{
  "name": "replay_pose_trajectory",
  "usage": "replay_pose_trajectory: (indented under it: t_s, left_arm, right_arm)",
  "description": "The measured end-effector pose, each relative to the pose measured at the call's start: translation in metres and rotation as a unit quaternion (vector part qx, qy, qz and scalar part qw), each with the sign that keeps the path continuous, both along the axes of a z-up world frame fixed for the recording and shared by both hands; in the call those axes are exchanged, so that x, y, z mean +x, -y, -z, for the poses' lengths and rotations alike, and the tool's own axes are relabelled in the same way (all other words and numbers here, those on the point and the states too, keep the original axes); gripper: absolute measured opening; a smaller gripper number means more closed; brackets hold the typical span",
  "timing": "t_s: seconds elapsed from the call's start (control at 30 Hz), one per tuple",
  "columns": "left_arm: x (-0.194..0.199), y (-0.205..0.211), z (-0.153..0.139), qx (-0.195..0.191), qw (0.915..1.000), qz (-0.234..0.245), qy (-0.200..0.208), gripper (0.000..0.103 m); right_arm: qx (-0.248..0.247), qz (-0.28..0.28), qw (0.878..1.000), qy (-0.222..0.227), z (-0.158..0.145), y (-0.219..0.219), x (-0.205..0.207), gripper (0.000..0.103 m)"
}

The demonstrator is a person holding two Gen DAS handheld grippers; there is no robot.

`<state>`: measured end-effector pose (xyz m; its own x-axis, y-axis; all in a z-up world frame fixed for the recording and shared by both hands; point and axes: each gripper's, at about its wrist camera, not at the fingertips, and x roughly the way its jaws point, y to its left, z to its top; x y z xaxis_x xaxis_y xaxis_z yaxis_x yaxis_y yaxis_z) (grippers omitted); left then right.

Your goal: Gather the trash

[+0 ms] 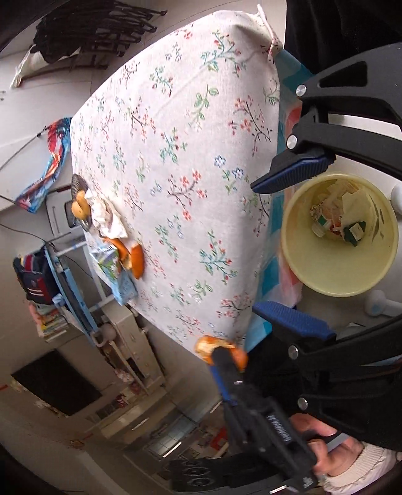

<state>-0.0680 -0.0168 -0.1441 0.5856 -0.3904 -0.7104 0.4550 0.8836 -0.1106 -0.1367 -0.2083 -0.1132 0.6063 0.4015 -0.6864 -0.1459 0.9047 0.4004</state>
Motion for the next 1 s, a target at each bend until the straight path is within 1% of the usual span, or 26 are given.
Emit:
replay_pose_trajectory:
  t_s: [0.1,0.2,0.27,0.3,0.33,0.4,0.47,0.53,0.6,0.7,0.83,1.0]
  left_arm:
    - [-0.014,0.018,0.015,0.033,0.9978,0.048,-0.033,0.014]
    - [-0.026,0.034,0.033,0.071,0.9907,0.091,-0.073,0.014]
    - [-0.03,0.042,0.04,0.092,0.9869,0.105,-0.081,0.018]
    - [-0.03,0.043,0.04,0.093,0.9864,0.108,-0.082,0.026]
    - [-0.029,0.043,0.039,0.092,0.9868,0.105,-0.081,0.039]
    - [-0.026,0.038,0.035,0.085,0.9899,0.087,-0.072,0.052]
    - [-0.022,0.031,0.03,0.067,0.9922,0.076,-0.073,0.052]
    - [-0.02,0.026,0.025,0.058,0.9947,0.06,-0.06,0.053]
    - [-0.019,0.023,0.021,0.045,0.9957,0.059,-0.056,0.053]
    - [-0.02,0.022,0.015,0.046,0.9972,0.051,-0.031,0.054]
    - [-0.02,0.017,0.004,0.053,0.9983,0.016,0.019,0.065]
    - [-0.012,0.004,-0.004,0.04,0.9982,-0.027,0.036,0.067]
  right_arm:
    - [0.017,0.02,1.0,0.001,-0.002,0.014,0.001,0.073]
    - [0.021,0.025,0.999,-0.001,-0.002,0.016,0.001,0.073]
    - [0.018,0.025,1.0,0.0,-0.002,0.016,0.001,0.073]
    - [0.018,0.027,0.999,0.0,-0.002,0.017,0.001,0.074]
    - [0.018,0.028,0.999,-0.001,-0.002,0.018,0.001,0.074]
    - [0.021,0.032,0.999,-0.002,-0.001,0.019,0.002,0.075]
    - [0.023,0.034,0.999,-0.004,0.001,0.021,0.0,0.075]
    - [0.019,0.034,0.999,-0.004,0.002,0.02,0.0,0.075]
    - [0.016,0.032,0.999,-0.002,0.001,0.019,-0.001,0.075]
    - [0.013,0.032,0.999,-0.002,0.002,0.019,-0.001,0.075]
    - [0.011,0.032,0.999,-0.002,0.003,0.019,0.0,0.075]
    - [0.005,0.029,1.0,-0.003,0.003,0.017,-0.001,0.075]
